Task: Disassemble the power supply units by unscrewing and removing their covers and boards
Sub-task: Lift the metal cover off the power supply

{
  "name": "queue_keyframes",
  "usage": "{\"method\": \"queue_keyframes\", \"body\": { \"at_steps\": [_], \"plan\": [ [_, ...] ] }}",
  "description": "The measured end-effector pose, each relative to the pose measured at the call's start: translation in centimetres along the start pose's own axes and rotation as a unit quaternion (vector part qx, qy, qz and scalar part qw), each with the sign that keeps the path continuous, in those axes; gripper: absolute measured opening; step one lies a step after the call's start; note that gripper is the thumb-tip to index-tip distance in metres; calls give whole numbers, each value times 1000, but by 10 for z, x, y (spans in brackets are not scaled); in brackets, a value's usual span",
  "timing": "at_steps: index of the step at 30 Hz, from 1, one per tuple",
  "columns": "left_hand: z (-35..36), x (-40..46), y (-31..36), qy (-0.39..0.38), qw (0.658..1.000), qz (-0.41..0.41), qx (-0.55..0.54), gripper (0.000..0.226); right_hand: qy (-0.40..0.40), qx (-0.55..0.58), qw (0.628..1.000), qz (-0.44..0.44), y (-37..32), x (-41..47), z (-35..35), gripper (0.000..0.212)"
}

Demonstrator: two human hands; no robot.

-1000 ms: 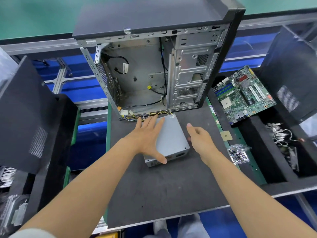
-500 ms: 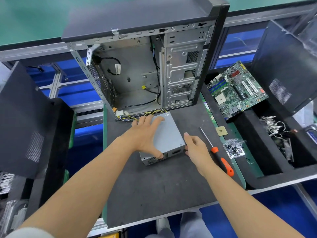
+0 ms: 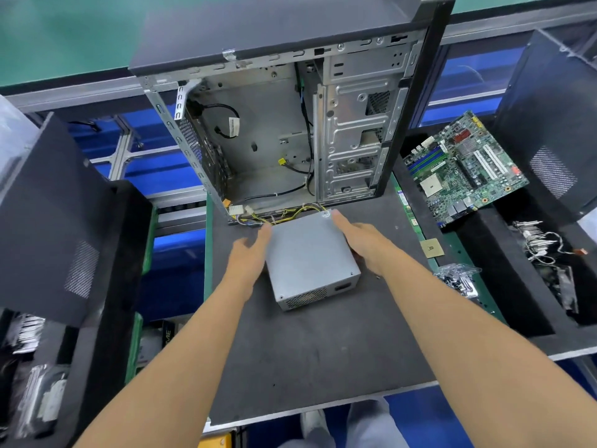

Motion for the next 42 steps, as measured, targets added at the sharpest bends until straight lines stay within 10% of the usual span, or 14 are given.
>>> {"method": "queue_keyframes", "body": {
  "at_steps": [5,33,42],
  "plan": [
    [16,7,-6,-10,997,-35,-68,43,-22,-56,998,18,-12,17,13,109],
    [26,-1,4,-28,997,-22,-75,60,31,-99,994,16,-12,20,3,73],
    [24,1,8,-47,997,-16,-54,57,4,-81,996,37,-11,24,5,99]
  ]
}}
Point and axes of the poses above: each hand's wrist, its own x-axis towards the middle knuckle, its own z-axis out of the palm, y = z × x, the point moved 4 cm from there along x, towards the middle knuckle, and after that the axes turned 8 degrees about -x, right-handed, at the moved point
